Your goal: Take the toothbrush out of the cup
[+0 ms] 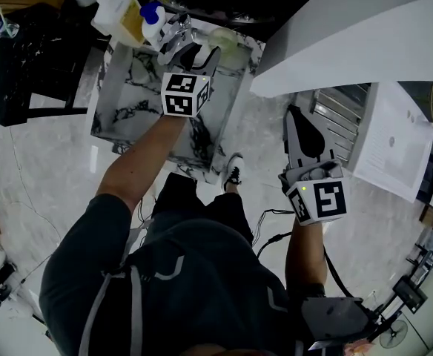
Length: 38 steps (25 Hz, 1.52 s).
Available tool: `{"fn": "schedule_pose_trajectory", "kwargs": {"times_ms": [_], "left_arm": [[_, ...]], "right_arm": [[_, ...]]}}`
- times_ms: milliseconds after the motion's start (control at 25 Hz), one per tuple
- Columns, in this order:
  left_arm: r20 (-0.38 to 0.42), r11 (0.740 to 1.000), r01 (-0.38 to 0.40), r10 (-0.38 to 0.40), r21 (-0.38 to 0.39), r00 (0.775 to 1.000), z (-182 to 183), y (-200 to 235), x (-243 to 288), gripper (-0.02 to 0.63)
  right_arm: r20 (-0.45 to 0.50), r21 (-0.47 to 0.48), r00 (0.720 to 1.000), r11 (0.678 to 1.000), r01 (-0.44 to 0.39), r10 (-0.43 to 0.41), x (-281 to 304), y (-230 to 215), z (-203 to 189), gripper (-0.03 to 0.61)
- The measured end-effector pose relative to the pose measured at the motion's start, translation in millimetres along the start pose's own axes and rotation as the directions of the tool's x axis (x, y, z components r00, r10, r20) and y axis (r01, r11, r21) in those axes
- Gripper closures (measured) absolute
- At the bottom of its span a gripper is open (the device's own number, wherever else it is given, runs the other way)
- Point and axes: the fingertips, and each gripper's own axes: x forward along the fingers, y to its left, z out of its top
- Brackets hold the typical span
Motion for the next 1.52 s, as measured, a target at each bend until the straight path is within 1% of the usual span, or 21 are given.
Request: {"fn": "schedule_pose_trajectory", "kwargs": {"times_ms": [80, 240, 360, 520, 640, 880, 1040, 1200, 1520], "left_arm": [[0.012, 1.0, 0.011, -0.011, 0.006, 1.0, 3.8, -1.5, 3.8, 0.444], [0.005, 1.0, -0.003, 0.003, 0.018, 1.0, 3.0, 1.3, 9.3, 0.521], [0.0, 0.999, -0.011, 0.011, 0.038, 1.0, 0.3, 1.3, 11.8, 0.557], [-0.005, 0.998, -0.025, 0.025, 0.053, 1.0, 3.6, 2.1, 13.4, 0.56], [-0.004, 0.996, -0.031, 0.031, 0.08, 1.0, 7.8, -0.6, 11.1, 0.561], [0.014, 0.993, -0.024, 0.023, 0.117, 1.0, 30.5, -11.8, 1.9, 0.561], [0.039, 0.99, -0.018, 0.012, 0.143, 0.999, 53.3, -19.9, -11.8, 0.563], [0.074, 0.984, -0.03, 0.017, 0.176, 0.997, 80.8, -26.8, -31.3, 0.563], [0.131, 0.973, 0.013, -0.045, 0.232, 0.99, 133.9, -65.4, -81.5, 0.562]], "right_arm": [[-0.007, 0.001, 1.0, 1.0, 0.005, -0.005, -1.5, -0.5, -4.4, 0.549], [-0.023, 0.011, 1.0, 1.0, 0.02, -0.02, -6.3, -4.0, -13.8, 0.549], [-0.05, 0.003, 0.998, 1.0, 0.023, -0.023, -10.6, -6.7, -19.3, 0.549], [-0.039, 0.005, 0.999, 0.999, 0.032, -0.032, -15.1, -9.3, -19.1, 0.549], [-0.032, 0.01, 0.999, 0.999, 0.032, -0.032, -21.6, -11.1, -17.0, 0.549], [0.003, 0.0, 1.0, 1.0, 0.029, -0.029, -37.0, -18.5, 0.0, 0.549], [0.032, -0.003, 0.999, 1.0, 0.015, -0.015, -43.3, -20.4, 14.5, 0.549], [0.065, -0.02, 0.998, 1.0, -0.005, 0.006, -50.9, -19.2, 32.7, 0.549], [0.129, -0.058, 0.991, 0.998, -0.022, 0.03, -68.9, -18.3, 64.3, 0.549]]}}
